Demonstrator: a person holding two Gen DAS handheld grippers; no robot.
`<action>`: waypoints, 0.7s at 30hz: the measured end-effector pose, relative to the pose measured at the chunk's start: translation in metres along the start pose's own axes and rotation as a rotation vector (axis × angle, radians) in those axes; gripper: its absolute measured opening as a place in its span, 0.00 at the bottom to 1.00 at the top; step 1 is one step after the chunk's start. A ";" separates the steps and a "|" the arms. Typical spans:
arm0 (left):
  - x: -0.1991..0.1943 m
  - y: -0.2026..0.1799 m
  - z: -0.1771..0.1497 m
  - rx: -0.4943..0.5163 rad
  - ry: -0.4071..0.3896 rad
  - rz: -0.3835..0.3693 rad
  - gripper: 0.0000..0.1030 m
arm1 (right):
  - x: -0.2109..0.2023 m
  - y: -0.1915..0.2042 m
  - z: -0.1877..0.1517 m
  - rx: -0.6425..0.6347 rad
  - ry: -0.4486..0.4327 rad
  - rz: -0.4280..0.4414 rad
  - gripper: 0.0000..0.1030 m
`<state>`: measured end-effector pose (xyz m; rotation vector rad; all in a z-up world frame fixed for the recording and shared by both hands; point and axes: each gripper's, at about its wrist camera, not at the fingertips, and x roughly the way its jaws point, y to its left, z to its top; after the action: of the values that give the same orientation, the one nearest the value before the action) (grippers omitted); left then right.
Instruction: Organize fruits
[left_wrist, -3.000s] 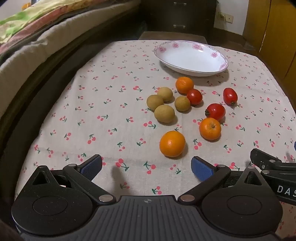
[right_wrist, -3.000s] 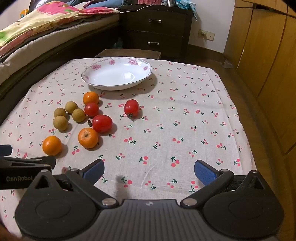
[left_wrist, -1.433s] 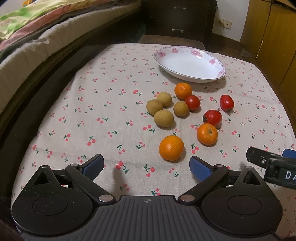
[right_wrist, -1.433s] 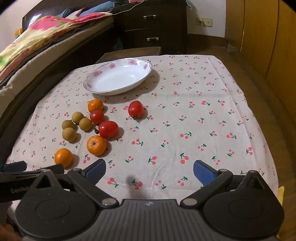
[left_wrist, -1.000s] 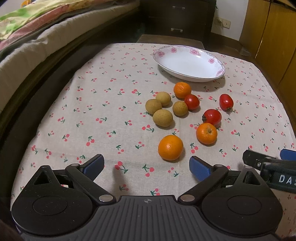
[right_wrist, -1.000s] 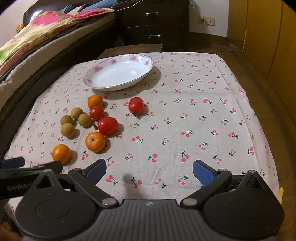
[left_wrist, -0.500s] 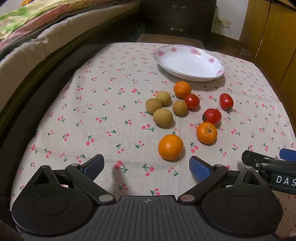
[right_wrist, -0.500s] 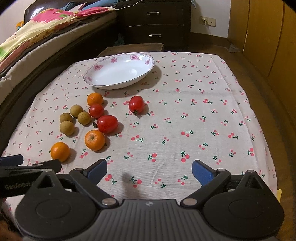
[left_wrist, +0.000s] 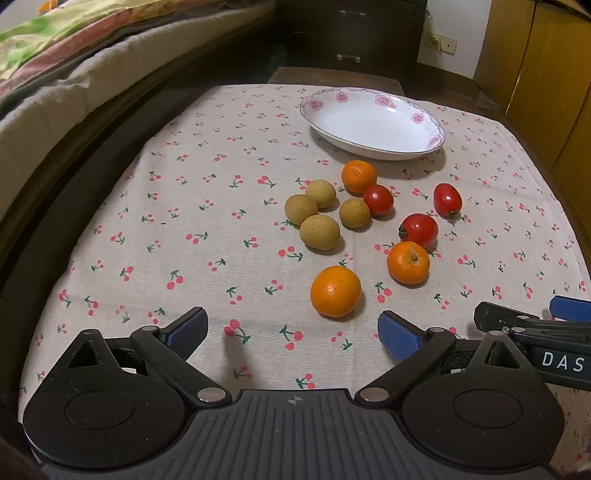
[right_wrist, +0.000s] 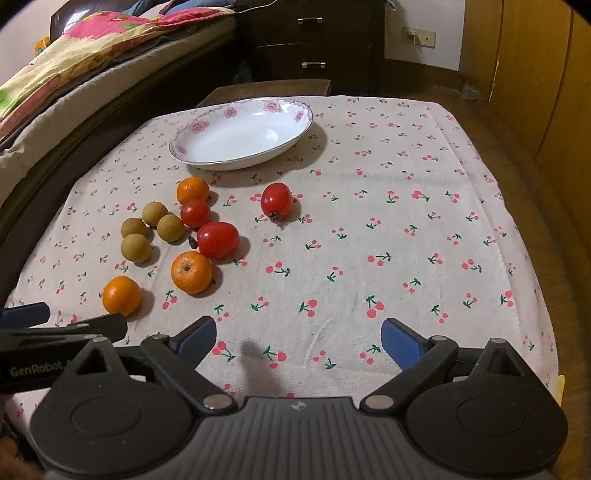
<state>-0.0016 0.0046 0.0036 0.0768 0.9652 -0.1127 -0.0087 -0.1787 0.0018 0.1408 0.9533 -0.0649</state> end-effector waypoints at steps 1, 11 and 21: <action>0.000 0.001 0.000 0.000 0.000 0.000 0.97 | 0.000 0.000 0.000 0.001 0.002 0.001 0.93; 0.000 0.000 0.000 0.004 -0.004 0.000 0.97 | -0.001 -0.001 0.002 0.013 -0.014 0.016 0.93; -0.001 0.004 0.001 -0.002 -0.036 -0.015 0.97 | -0.002 -0.003 0.006 0.007 -0.021 0.027 0.88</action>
<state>-0.0013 0.0089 0.0051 0.0653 0.9303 -0.1266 -0.0053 -0.1826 0.0064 0.1592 0.9302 -0.0454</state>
